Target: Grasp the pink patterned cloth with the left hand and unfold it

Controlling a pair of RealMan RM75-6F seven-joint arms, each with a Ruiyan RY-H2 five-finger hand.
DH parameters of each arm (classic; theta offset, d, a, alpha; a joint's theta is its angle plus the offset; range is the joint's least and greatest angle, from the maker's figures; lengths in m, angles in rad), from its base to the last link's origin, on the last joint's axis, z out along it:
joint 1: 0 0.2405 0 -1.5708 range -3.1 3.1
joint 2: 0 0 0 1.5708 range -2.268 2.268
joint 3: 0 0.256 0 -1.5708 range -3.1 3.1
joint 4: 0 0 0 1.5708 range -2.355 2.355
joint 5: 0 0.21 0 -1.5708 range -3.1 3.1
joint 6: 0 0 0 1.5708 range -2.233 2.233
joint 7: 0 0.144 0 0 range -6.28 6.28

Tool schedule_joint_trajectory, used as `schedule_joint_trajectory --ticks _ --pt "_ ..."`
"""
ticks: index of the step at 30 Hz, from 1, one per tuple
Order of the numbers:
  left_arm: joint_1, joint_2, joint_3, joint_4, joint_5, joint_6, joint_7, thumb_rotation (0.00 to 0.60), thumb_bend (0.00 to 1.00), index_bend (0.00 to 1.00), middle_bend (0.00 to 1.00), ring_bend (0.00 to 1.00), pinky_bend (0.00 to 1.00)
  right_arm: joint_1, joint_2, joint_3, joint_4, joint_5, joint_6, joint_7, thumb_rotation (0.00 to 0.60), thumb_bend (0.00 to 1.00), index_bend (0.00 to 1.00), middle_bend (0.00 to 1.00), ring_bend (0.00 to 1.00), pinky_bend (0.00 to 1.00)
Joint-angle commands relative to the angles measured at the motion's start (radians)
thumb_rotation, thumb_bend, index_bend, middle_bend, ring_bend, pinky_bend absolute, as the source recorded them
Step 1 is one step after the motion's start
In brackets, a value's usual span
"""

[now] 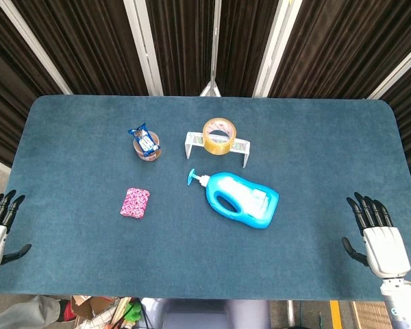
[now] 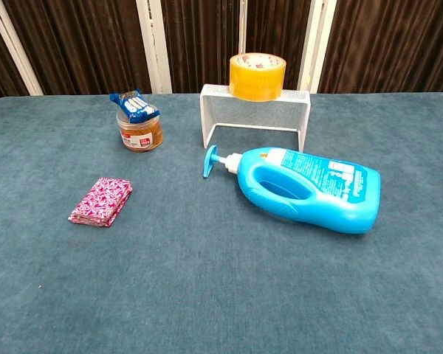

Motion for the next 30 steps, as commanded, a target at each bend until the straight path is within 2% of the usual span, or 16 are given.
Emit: schedule_joint_trajectory --ticks 1,7,12,13,17,21,24,30 --pt "0.000 0.000 0.000 -0.001 0.000 -0.001 0.001 0.600 0.17 0.00 0.00 0.00 0.00 0.000 0.001 0.000 0.000 0.000 0.000 0.001 0.600 0.36 0.00 0.00 0.00 0.09" --pt "-0.008 0.000 -0.001 -0.005 -0.009 -0.019 0.028 0.600 0.17 0.00 0.00 0.00 0.00 -0.004 0.002 -0.003 -0.003 -0.003 0.006 0.006 0.600 0.36 0.00 0.00 0.00 0.09" --pt "-0.044 0.014 -0.014 -0.039 -0.053 -0.091 0.087 0.600 0.17 0.00 0.00 0.00 0.00 -0.003 0.002 -0.001 -0.004 0.002 0.002 0.006 0.600 0.36 0.00 0.00 0.00 0.09" --pt "-0.081 0.023 -0.029 -0.059 -0.086 -0.155 0.124 0.600 0.17 0.00 0.00 0.00 0.00 -0.001 0.002 0.000 -0.003 0.005 -0.002 0.009 0.600 0.36 0.00 0.00 0.00 0.09" --pt "-0.162 0.039 -0.070 -0.129 -0.219 -0.301 0.206 0.600 0.17 0.00 0.00 0.00 0.00 0.001 0.003 0.002 -0.004 0.008 -0.007 0.016 0.600 0.36 0.00 0.00 0.00 0.09" --pt "-0.256 0.010 -0.109 -0.155 -0.365 -0.431 0.300 0.600 0.17 0.00 0.00 0.00 0.00 0.002 0.006 0.002 -0.005 0.009 -0.009 0.023 0.600 0.36 0.00 0.00 0.00 0.09" --pt "-0.321 -0.030 -0.129 -0.147 -0.456 -0.484 0.387 0.600 0.17 0.00 0.00 0.00 0.00 0.002 0.008 0.002 -0.003 0.011 -0.011 0.030 0.600 0.36 0.00 0.00 0.00 0.09" --pt "-0.436 -0.133 -0.149 -0.108 -0.611 -0.516 0.555 0.600 0.17 0.01 0.00 0.00 0.00 0.002 0.013 0.002 -0.007 0.011 -0.011 0.042 0.600 0.36 0.00 0.00 0.00 0.09"
